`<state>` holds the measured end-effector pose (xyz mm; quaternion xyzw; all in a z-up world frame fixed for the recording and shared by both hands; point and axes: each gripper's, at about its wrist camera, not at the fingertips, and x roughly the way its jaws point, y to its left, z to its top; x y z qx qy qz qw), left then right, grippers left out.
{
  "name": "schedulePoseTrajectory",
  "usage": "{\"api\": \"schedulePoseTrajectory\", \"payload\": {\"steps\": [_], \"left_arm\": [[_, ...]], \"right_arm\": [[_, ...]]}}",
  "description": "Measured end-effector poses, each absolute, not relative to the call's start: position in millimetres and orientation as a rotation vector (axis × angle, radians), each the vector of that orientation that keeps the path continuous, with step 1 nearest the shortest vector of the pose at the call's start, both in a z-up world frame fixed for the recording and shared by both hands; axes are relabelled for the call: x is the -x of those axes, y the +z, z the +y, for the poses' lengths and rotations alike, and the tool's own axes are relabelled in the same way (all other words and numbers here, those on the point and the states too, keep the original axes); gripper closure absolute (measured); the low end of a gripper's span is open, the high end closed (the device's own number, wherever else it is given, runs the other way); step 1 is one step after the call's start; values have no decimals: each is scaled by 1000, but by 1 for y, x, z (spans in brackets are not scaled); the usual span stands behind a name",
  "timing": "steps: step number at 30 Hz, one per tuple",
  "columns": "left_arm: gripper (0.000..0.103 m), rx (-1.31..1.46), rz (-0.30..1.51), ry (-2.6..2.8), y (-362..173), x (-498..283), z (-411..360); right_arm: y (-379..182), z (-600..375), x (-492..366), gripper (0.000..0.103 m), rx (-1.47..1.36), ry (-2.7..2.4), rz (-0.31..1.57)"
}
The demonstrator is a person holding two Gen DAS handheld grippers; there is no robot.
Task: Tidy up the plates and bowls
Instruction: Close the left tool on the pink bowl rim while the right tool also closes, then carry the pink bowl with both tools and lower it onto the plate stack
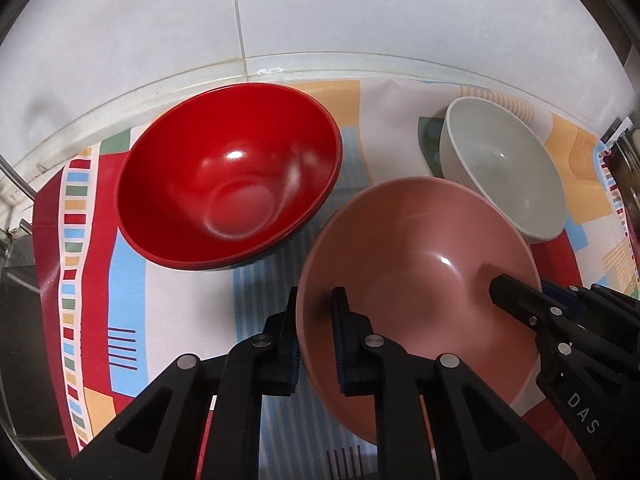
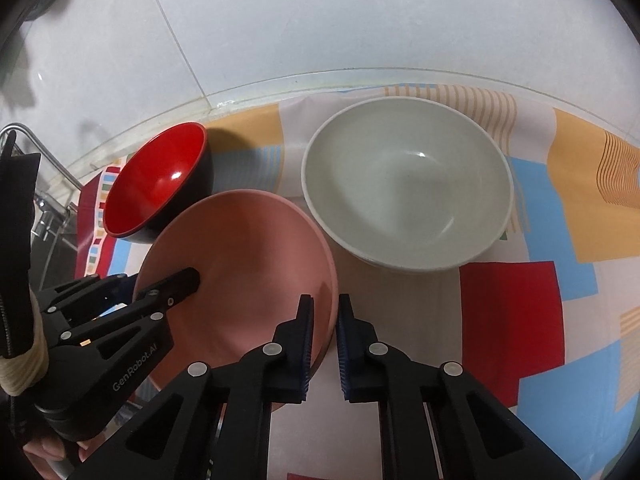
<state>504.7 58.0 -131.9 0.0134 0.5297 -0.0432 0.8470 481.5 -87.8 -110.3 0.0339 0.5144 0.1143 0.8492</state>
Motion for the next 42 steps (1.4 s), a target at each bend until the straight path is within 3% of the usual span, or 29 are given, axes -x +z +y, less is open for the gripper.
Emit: {"api": "schedulePoseTrajectory", "payload": {"steps": [19, 42], "left_arm": [[88, -35, 1047, -135, -91, -448, 48], [88, -83, 1042, -294, -64, -360, -35]], "right_arm": [[-78, -108, -436, 91, -83, 240, 1045], [-52, -190, -341, 91, -128, 127, 1006]]}}
